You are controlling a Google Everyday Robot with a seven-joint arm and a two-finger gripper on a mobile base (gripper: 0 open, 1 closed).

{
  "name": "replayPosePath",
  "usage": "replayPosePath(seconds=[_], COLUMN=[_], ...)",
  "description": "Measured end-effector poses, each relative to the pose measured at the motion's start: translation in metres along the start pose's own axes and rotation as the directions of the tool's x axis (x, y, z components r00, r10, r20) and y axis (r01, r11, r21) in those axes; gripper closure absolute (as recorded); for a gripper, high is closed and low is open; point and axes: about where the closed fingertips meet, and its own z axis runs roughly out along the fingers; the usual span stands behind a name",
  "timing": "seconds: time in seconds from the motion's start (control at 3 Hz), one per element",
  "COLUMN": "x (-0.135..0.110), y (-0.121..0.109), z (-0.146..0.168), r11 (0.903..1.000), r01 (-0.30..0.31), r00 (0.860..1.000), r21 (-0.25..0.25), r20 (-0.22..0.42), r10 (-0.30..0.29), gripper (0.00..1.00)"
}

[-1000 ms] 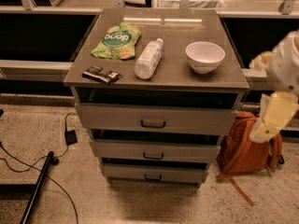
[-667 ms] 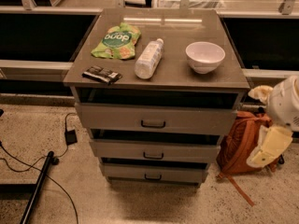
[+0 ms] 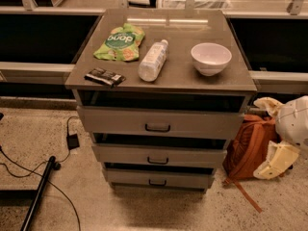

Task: Open middle drawer

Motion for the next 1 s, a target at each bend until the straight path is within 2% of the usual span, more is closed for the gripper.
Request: replayPosePath(seconds=[0.33, 0.67, 1.0], x=[0.000, 0.013, 0.046], y=[0.000, 0.008, 0.027], z=[0.000, 0.029, 0.091], r11=[1.0000, 0.9995, 0.9936], r01=[0.000, 0.029, 0.107], r00=[1.000, 0.999, 0.991], r21=[-0.001, -0.014, -0.038], r20=[-0.001, 0.028, 0.082], r10=[0.000, -0.028, -0.103], gripper=[0.00, 0.00, 0.00])
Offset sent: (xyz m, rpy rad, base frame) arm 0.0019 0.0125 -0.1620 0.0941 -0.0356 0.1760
